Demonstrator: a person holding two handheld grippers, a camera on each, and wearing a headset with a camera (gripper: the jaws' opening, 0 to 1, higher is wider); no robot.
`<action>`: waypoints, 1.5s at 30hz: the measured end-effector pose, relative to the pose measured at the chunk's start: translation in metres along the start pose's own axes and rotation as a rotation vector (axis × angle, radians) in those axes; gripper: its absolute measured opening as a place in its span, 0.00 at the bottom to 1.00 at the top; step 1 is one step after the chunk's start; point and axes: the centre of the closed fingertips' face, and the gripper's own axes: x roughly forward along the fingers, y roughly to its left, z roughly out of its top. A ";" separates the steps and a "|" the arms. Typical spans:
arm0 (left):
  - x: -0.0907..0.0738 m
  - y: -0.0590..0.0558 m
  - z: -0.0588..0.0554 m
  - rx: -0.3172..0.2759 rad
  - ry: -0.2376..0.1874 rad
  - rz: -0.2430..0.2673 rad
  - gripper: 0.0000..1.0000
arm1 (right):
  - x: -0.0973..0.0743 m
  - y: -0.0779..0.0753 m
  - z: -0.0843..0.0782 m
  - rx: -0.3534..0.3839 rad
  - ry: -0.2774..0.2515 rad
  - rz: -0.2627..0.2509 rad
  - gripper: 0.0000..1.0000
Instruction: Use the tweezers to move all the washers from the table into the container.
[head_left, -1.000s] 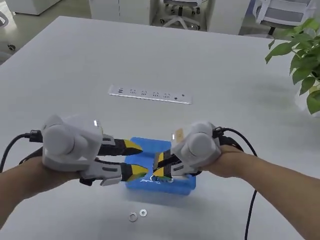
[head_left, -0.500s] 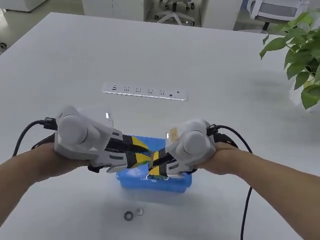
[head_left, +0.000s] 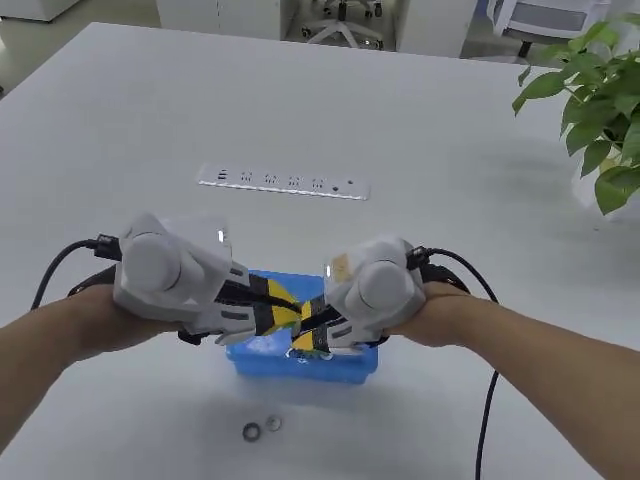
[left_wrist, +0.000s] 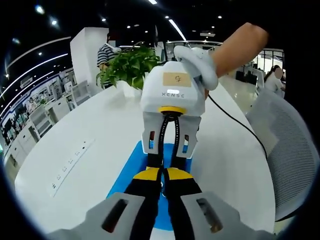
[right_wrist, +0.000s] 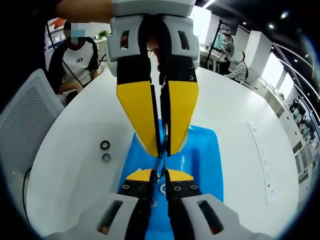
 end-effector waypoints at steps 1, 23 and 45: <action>0.000 0.000 0.000 0.000 0.000 0.001 0.07 | 0.000 0.000 0.000 0.001 0.000 -0.001 0.11; -0.007 0.002 0.007 -0.009 -0.012 0.017 0.06 | -0.019 -0.004 0.006 0.045 -0.009 -0.047 0.20; -0.019 -0.012 0.029 0.018 -0.024 0.019 0.06 | -0.060 0.006 -0.002 0.143 0.001 -0.149 0.43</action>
